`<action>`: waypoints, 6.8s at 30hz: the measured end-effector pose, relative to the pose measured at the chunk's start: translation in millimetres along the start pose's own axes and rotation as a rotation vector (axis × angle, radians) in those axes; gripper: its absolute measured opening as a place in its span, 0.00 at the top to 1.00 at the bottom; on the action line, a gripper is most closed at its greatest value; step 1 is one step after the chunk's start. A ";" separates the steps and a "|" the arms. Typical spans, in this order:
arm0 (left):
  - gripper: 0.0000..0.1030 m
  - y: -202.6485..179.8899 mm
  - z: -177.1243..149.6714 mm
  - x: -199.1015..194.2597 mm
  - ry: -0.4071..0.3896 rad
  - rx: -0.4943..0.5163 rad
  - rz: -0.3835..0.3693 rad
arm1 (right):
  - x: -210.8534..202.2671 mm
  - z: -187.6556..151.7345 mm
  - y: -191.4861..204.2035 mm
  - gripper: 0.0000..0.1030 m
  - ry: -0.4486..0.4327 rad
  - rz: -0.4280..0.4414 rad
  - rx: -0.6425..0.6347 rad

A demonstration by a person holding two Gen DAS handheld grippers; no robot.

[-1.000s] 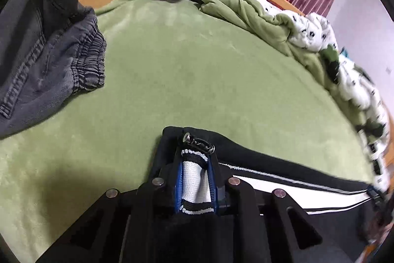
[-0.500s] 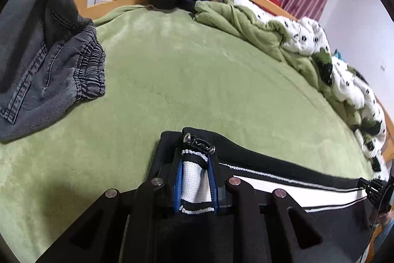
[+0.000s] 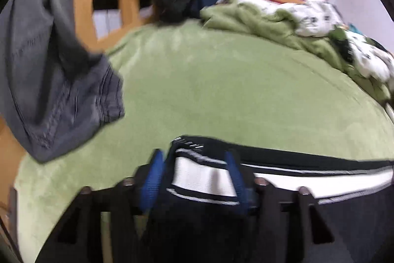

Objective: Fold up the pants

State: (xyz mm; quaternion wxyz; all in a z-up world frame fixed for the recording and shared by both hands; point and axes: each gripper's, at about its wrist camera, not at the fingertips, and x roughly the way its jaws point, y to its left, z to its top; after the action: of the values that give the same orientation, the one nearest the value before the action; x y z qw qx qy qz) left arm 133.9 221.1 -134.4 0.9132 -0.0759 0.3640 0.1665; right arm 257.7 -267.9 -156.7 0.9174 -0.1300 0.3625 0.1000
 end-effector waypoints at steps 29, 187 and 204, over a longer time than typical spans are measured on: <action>0.42 39.2 -120.5 -95.2 0.182 -0.241 -0.428 | -128.5 9.2 53.1 0.51 0.049 0.087 0.277; 0.42 -123.6 -152.5 -142.5 0.151 0.102 -0.438 | -155.6 -98.9 54.1 0.74 0.022 0.146 0.294; 0.43 -164.8 -158.6 -112.8 0.258 0.010 -0.467 | -189.4 -188.8 7.5 0.58 0.020 0.074 0.445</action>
State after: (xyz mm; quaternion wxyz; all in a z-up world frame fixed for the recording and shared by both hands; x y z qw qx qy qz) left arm 15.0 -2.0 -168.4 0.8732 -0.1740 0.4510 -0.0618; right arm -0.9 -336.5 -159.8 0.9155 0.0881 0.3894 0.0496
